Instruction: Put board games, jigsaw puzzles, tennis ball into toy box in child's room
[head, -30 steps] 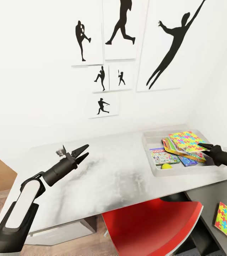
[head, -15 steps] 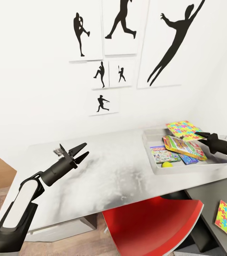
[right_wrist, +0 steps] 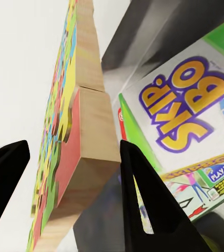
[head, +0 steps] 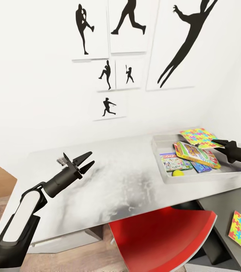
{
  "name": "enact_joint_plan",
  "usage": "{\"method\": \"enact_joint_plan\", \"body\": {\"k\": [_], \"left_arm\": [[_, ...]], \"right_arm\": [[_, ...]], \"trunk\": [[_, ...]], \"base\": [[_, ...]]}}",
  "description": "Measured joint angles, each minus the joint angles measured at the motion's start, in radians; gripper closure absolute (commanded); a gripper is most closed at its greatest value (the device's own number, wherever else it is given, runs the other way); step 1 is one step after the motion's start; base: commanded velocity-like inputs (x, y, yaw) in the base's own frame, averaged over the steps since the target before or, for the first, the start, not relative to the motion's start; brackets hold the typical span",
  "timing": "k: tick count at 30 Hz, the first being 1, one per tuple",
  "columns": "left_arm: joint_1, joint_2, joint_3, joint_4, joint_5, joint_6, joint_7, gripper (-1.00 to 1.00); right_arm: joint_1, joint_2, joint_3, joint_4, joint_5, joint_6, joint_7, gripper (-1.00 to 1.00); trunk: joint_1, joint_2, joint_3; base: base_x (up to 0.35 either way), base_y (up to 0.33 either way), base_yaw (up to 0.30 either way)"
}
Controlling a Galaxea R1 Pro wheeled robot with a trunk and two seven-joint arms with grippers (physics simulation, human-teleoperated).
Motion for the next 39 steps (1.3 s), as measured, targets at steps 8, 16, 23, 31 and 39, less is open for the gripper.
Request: {"method": "enact_joint_plan", "body": {"k": [8,16,23,31,39], "left_arm": [[0.000,0.001,0.001,0.000,0.000,0.000,0.000,-1.00],[0.000,0.000,0.001,0.000,0.000,0.000,0.000,-1.00],[0.000,0.000,0.001,0.000,0.000,0.000,0.000,-1.00],[0.000,0.000,0.002,0.000,0.000,0.000,0.000,-1.00],[0.000,0.000,0.002,0.000,0.000,0.000,0.000,-1.00]], "right_arm": [[-0.001,-0.006,0.001,0.005,0.000,0.000,-0.004,1.00],[0.000,-0.006,0.002,0.007,0.000,0.000,-0.006,1.00],[0.000,-0.007,0.002,0.007,0.000,0.000,-0.007,1.00],[0.000,-0.007,0.001,0.007,0.000,0.000,-0.007,1.00],[-0.001,-0.009,-0.001,0.006,0.001,0.000,-0.007,1.00]], "trunk": [[0.000,0.000,-0.013],[0.000,0.000,-0.026],[0.000,0.000,-0.037],[0.000,0.000,-0.050],[0.000,0.000,-0.063]], "base": [[0.000,0.000,0.000],[0.000,0.000,0.000],[0.000,0.000,0.000],[0.000,0.000,0.000],[0.000,0.000,0.000]]}}
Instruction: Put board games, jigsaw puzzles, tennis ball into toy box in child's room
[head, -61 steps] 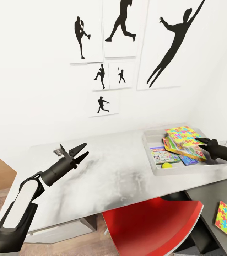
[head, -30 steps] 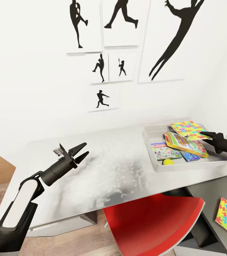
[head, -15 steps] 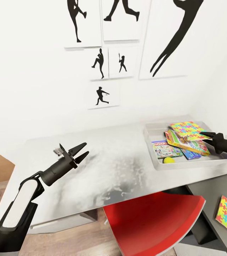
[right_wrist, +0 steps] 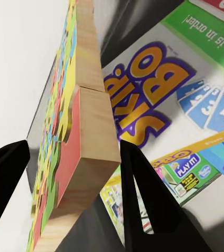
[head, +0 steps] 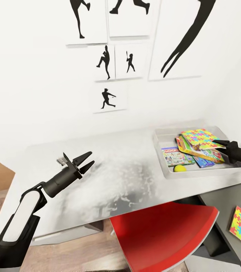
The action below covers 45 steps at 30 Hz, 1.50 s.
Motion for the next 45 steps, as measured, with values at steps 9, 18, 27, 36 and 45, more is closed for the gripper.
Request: {"method": "enact_joint_plan", "body": {"k": [9,18,27,36,45], "left_arm": [[0.000,0.000,0.000,0.000,0.000,0.000,0.000,-1.00],[0.000,0.001,0.000,0.000,0.000,0.000,0.000,-1.00],[0.000,0.000,0.000,0.000,0.000,0.000,0.000,-1.00],[0.000,0.001,0.000,-0.001,0.000,0.000,0.000,-1.00],[0.001,0.001,0.000,-0.001,0.000,0.000,0.000,-1.00]], "right_arm": [[-0.001,-0.001,-0.001,0.000,0.000,0.000,-0.001,1.00],[0.001,-0.001,-0.002,-0.002,-0.001,0.000,-0.001,1.00],[-0.002,-0.001,-0.005,-0.004,-0.001,0.000,-0.001,1.00],[-0.007,-0.001,-0.007,0.015,-0.003,0.000,-0.024,1.00],[-0.039,-0.001,-0.007,0.084,-0.002,0.000,-0.056,1.00]], "trunk": [[0.000,0.000,-0.015],[0.000,0.000,-0.027],[0.000,0.000,-0.029],[0.000,0.000,-0.029],[0.000,0.000,-0.029]], "base": [[0.000,0.000,0.000],[0.000,0.000,0.000],[0.000,0.000,0.000],[0.000,0.000,0.000],[0.000,0.000,0.000]]}}
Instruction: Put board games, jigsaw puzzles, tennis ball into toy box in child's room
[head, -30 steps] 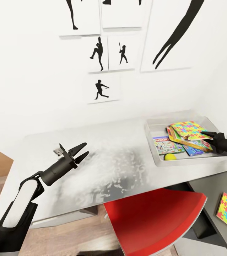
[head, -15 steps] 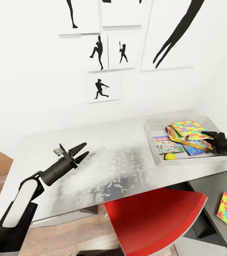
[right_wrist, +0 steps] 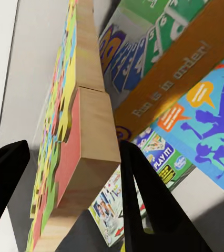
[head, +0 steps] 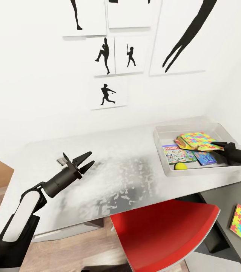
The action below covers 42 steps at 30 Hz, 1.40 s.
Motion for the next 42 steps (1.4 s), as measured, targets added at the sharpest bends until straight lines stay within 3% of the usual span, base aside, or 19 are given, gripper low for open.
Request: {"method": "enact_joint_plan", "body": {"k": [16,17,42], "left_arm": [[0.000,-0.001,0.000,0.000,0.000,0.000,0.000,-1.00],[0.000,-0.001,0.000,0.000,0.000,0.000,0.000,-1.00],[-0.001,-0.001,0.000,0.000,0.000,0.000,-0.001,-1.00]], "right_arm": [[-0.015,0.000,0.000,0.037,0.000,0.000,-0.006,1.00],[-0.015,0.000,0.000,0.036,0.000,0.000,-0.005,-1.00],[-0.012,-0.001,-0.002,-0.111,-0.001,0.000,-0.007,-1.00]], "trunk": [[0.000,0.000,0.000],[0.000,0.000,0.000],[0.000,0.000,0.000]], "base": [[0.000,0.000,0.000],[0.000,0.000,0.000],[0.000,0.000,0.000]]}}
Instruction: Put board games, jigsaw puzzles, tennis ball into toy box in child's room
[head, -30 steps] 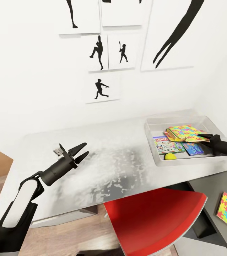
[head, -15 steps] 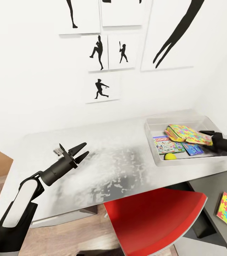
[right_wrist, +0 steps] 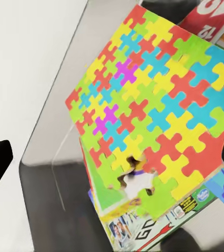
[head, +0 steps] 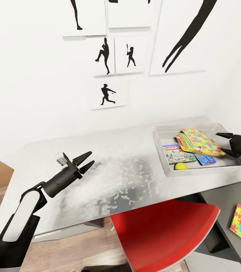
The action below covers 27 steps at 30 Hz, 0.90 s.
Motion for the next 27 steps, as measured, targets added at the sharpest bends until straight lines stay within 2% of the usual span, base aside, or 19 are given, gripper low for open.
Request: {"method": "enact_joint_plan", "body": {"k": [11,22,27], "left_arm": [[0.000,0.001,0.000,0.000,0.000,0.000,0.000,-1.00],[0.000,0.001,0.001,-0.006,0.000,0.000,0.000,-1.00],[0.000,0.002,0.001,-0.007,0.000,0.000,0.003,-1.00]], "right_arm": [[0.004,0.000,-0.003,-0.106,-0.005,0.000,0.001,-1.00],[0.009,-0.001,-0.004,-0.142,-0.006,0.000,0.003,-1.00],[0.026,-0.001,-0.002,-0.214,-0.008,0.000,0.009,-1.00]], "trunk": [[0.000,0.000,0.000],[0.000,0.000,0.000],[0.000,0.000,0.000]], "base": [[0.000,0.000,0.000],[0.000,0.000,0.000],[0.000,0.000,0.000]]}}
